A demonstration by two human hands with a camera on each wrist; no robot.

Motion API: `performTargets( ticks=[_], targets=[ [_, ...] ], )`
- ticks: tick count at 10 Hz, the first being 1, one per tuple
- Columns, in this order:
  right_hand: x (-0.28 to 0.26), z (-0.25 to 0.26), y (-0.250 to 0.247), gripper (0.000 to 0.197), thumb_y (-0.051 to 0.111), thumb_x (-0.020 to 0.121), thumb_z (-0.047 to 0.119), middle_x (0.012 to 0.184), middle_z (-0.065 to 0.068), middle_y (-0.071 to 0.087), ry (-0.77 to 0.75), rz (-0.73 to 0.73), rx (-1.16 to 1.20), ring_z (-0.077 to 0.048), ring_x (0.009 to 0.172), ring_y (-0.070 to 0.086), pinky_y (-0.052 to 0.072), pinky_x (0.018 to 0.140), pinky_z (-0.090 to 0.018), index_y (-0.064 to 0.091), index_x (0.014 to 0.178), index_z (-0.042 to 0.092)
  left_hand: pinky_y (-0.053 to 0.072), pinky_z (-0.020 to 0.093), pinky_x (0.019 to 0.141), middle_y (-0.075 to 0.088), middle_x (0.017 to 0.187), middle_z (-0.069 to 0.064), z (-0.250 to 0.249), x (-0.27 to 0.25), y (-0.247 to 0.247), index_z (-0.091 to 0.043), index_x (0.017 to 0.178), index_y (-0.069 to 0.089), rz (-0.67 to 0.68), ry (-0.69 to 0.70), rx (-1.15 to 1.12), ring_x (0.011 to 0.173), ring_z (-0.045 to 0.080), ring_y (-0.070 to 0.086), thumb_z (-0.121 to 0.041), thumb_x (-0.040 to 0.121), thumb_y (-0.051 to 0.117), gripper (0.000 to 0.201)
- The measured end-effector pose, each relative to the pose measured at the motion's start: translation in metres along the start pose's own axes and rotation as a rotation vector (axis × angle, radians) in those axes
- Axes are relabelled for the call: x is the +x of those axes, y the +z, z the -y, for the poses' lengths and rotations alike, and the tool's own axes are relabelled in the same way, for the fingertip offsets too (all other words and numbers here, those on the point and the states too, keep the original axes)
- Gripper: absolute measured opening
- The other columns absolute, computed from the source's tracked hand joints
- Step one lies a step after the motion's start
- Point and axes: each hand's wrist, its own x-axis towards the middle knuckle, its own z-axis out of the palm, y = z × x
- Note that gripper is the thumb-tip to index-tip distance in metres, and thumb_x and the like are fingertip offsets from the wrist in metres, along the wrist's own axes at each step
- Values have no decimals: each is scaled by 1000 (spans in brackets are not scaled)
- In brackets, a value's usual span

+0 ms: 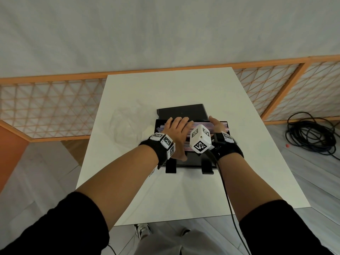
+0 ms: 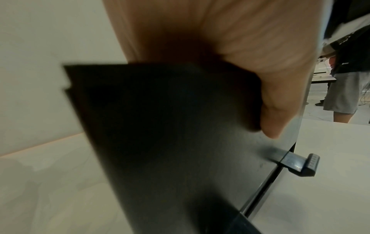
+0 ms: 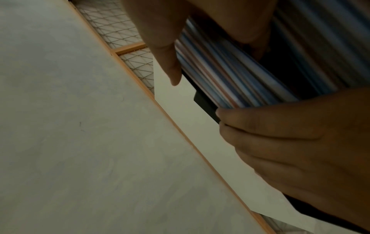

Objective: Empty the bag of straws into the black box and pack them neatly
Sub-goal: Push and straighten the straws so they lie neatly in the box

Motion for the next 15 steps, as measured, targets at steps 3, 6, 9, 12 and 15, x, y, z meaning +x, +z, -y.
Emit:
performTargets(
  ticks=[3, 6, 9, 12, 15],
  targets=[
    [-26, 10, -6, 27, 49, 95, 30, 71, -3, 52, -27, 118, 45, -15, 45, 58, 47, 44, -23, 48, 91, 3, 4, 50, 118, 1, 158, 9, 2, 1, 2, -12, 150, -2, -9, 7, 2, 145, 29, 3, -64, 68, 66, 118],
    [-33, 17, -13, 65, 74, 70, 35, 120, -11, 55, -68, 57, 60, -33, 97, 59, 53, 83, -37, 47, 123, 10, 0, 48, 118, -3, 159, 8, -1, 2, 8, -13, 150, 4, -53, -34, -8, 147, 27, -2, -50, 79, 60, 98],
    [-43, 30, -27, 55, 54, 90, 31, 147, -15, 40, -339, 5, -29, -30, 135, 39, 39, 102, -41, 43, 138, 7, -5, 47, 118, -11, 159, 6, 1, 5, 14, -14, 150, -3, -14, -24, -24, 146, 26, -10, -67, 68, 62, 117],
    [-25, 5, -18, 35, 61, 84, 6, 105, -8, 63, -775, -37, -546, -16, 89, 60, 50, 89, -29, 58, 119, 8, -10, 44, 118, -9, 159, 7, 2, -2, 11, -12, 150, -3, -43, -4, -101, 146, 26, -11, -57, 68, 67, 117],
    [-3, 1, -40, 78, 68, 78, 26, 143, -8, 37, -781, 150, -1807, -26, 128, 43, 36, 108, -37, 28, 144, 15, 4, 45, 119, 24, 151, 8, 2, -16, 10, -10, 148, 13, -238, 51, -59, 139, 26, 22, -63, 56, 67, 119]
  ],
)
